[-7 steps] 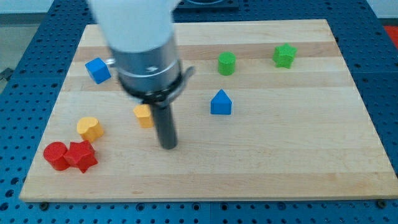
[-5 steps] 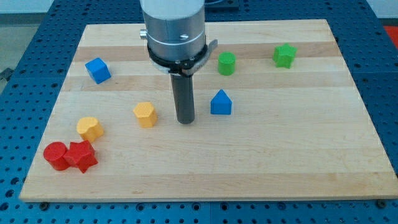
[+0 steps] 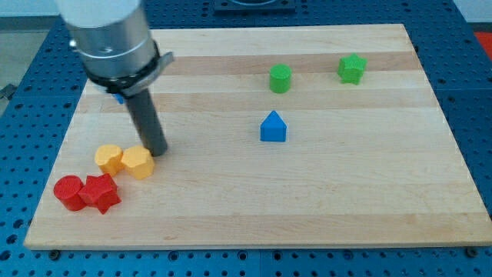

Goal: Move the yellow blocks above the red blocks

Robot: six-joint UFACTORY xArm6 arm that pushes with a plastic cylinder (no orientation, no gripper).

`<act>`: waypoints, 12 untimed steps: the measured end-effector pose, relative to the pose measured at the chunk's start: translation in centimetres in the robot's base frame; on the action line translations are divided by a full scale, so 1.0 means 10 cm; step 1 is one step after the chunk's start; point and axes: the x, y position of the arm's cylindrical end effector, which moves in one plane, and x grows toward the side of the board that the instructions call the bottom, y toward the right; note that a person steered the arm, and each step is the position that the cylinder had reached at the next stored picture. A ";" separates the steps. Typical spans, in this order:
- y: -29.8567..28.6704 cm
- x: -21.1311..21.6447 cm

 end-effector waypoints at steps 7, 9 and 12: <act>-0.20 0.30; 0.02 -0.12; -0.78 0.09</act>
